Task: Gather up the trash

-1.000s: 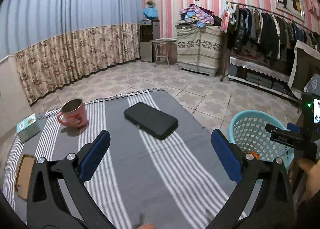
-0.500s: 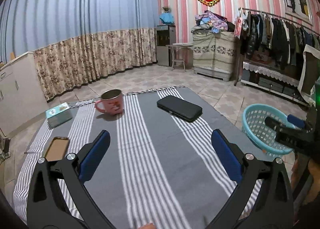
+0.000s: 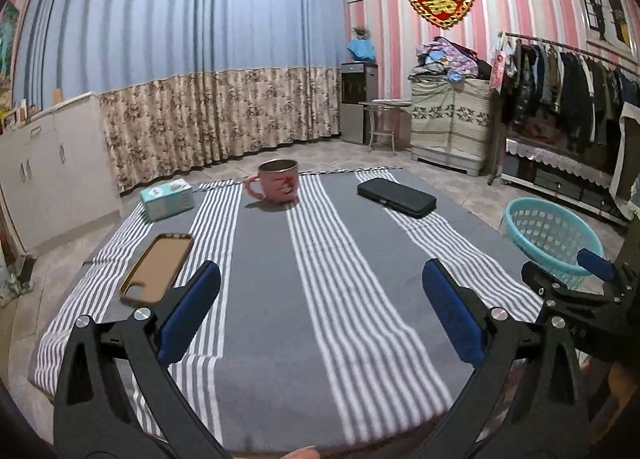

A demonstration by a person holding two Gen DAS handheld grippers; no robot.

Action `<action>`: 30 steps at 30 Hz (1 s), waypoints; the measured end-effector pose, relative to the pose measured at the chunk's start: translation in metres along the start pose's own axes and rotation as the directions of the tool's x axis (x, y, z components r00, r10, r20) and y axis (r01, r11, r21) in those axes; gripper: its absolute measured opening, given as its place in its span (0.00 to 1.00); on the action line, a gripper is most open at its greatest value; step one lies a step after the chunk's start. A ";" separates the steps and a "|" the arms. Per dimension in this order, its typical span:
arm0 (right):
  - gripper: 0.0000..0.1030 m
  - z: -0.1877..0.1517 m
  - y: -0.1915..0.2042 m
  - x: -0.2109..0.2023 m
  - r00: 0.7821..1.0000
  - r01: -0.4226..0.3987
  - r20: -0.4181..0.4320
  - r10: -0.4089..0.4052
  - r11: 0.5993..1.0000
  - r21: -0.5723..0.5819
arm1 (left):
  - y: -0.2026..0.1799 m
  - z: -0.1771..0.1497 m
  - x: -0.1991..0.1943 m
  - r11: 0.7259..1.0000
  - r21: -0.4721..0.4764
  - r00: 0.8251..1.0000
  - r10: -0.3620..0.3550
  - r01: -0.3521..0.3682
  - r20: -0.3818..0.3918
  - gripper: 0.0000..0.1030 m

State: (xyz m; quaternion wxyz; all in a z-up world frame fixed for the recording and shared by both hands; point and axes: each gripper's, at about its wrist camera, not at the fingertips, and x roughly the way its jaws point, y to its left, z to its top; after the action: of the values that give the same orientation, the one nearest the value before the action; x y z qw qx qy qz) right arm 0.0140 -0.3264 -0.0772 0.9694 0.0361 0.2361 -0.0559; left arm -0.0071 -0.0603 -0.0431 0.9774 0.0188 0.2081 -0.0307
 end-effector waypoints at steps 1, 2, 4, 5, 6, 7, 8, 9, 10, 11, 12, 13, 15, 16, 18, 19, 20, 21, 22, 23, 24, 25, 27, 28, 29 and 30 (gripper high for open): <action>0.95 0.000 0.003 -0.002 1.000 -0.002 0.005 0.002 1.000 -0.011 | 0.003 -0.002 0.000 1.000 -0.010 1.000 0.003 -0.003 0.001 0.95; 0.95 0.000 0.007 -0.004 1.000 -0.004 0.014 0.005 1.000 -0.026 | 0.007 -0.003 0.000 1.000 -0.018 1.000 0.006 -0.006 0.002 0.95; 0.95 -0.001 0.014 -0.009 0.999 -0.013 0.028 0.015 0.999 -0.047 | 0.012 -0.004 0.003 0.999 -0.040 1.000 0.006 -0.006 0.000 0.95; 0.95 -0.001 0.015 -0.010 0.999 -0.018 0.032 0.019 0.998 -0.053 | 0.014 -0.004 0.004 0.999 -0.049 1.000 0.002 -0.002 -0.002 0.95; 0.95 -0.001 0.016 -0.011 0.999 -0.024 0.034 0.026 0.998 -0.057 | 0.015 -0.005 0.005 0.998 -0.056 1.000 -0.002 0.001 -0.004 0.95; 0.95 -0.001 0.017 -0.013 0.999 -0.028 0.037 0.030 0.998 -0.058 | 0.015 -0.007 0.005 0.998 -0.058 1.000 -0.004 0.003 -0.004 0.95; 0.95 0.000 0.018 -0.013 0.999 -0.032 0.039 0.034 0.998 -0.057 | 0.015 -0.008 0.007 0.998 -0.057 1.000 -0.005 0.005 -0.003 0.95; 0.95 0.001 0.019 -0.014 0.998 -0.034 0.043 0.037 0.998 -0.058 | 0.014 -0.008 0.008 0.998 -0.055 1.000 -0.006 0.006 -0.004 0.95; 0.95 0.001 0.019 -0.015 0.998 -0.035 0.045 0.037 0.998 -0.060 | 0.013 -0.009 0.010 0.999 -0.048 1.000 -0.009 0.009 -0.007 0.95; 0.95 0.002 0.019 -0.015 0.998 -0.033 0.047 0.036 0.997 -0.063 | 0.011 -0.009 0.011 0.999 -0.045 1.000 -0.011 0.010 -0.009 0.95; 0.95 0.002 0.020 -0.015 0.998 -0.033 0.049 0.036 0.997 -0.064 | 0.010 -0.010 0.013 0.999 -0.043 1.000 -0.011 0.011 -0.011 0.95; 0.95 0.002 0.022 -0.015 0.998 -0.032 0.053 0.036 0.997 -0.065 | 0.009 -0.010 0.014 0.999 -0.041 1.000 -0.011 0.010 -0.012 0.95; 0.95 0.003 0.021 -0.014 0.998 -0.035 0.053 0.038 0.998 -0.060 | 0.008 -0.010 0.015 0.999 -0.038 1.000 -0.010 0.010 -0.010 0.95; 0.95 0.003 0.020 -0.013 0.998 -0.038 0.052 0.041 0.998 -0.055 | 0.007 -0.010 0.016 0.999 -0.036 1.000 -0.011 0.011 -0.008 0.95; 0.95 0.004 0.018 -0.012 0.998 -0.036 0.053 0.038 0.998 -0.043 | 0.005 -0.009 0.016 0.999 -0.034 1.000 -0.013 0.012 -0.005 0.95; 0.95 0.004 0.017 -0.012 0.998 -0.031 0.056 0.033 0.999 -0.041 | 0.004 -0.009 0.016 0.999 -0.032 1.000 -0.013 0.013 -0.003 0.95; 0.95 0.005 0.015 -0.012 0.998 -0.021 0.063 0.023 0.999 -0.041 | 0.003 -0.009 0.016 0.999 -0.030 1.000 -0.013 0.013 -0.001 0.95; 0.95 0.005 0.014 -0.012 0.998 -0.014 0.068 0.017 0.999 -0.041 | 0.002 -0.009 0.016 1.000 -0.026 1.000 -0.014 0.014 0.001 0.95; 0.95 0.006 0.013 -0.013 0.997 -0.009 0.073 0.012 0.999 -0.042 | 0.003 -0.009 0.015 1.000 -0.025 1.000 -0.014 0.014 0.003 0.95; 0.95 0.007 0.013 -0.013 0.997 -0.007 0.076 0.010 0.999 -0.042 | 0.001 -0.009 0.015 1.000 -0.024 1.000 -0.014 0.014 0.004 0.95; 0.95 0.007 0.013 -0.014 0.997 -0.005 0.080 0.008 0.999 -0.039 | 0.000 -0.009 0.015 1.000 -0.022 1.000 -0.017 0.017 0.004 0.95; 0.95 0.008 0.011 -0.014 0.997 -0.005 0.083 0.008 0.999 -0.036 | 0.000 -0.009 0.014 1.000 -0.021 1.000 -0.018 0.019 0.005 0.95; 0.95 0.008 0.011 -0.015 0.996 -0.006 0.085 0.009 0.999 -0.035 | -0.002 -0.009 0.012 1.000 -0.016 1.000 -0.016 0.017 0.011 0.95; 0.95 0.008 0.011 -0.015 0.996 -0.004 0.086 0.007 0.999 -0.037 | -0.003 -0.009 0.011 1.000 -0.012 1.000 -0.016 0.016 0.016 0.95; 0.95 0.008 0.011 -0.015 0.996 -0.002 0.087 0.006 0.999 -0.039 | -0.003 -0.009 0.010 1.000 -0.010 1.000 -0.015 0.015 0.019 0.95; 0.95 0.008 0.012 -0.016 0.996 -0.002 0.091 0.006 0.999 -0.042 | -0.003 -0.008 0.009 1.000 -0.010 1.000 -0.014 0.014 0.022 0.95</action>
State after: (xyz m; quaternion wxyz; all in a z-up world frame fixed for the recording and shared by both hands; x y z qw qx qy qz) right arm 0.0051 -0.3142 -0.0622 0.9799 0.0138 0.1927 -0.0504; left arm -0.0028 -0.0635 -0.0545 0.9795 0.0118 0.1976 -0.0367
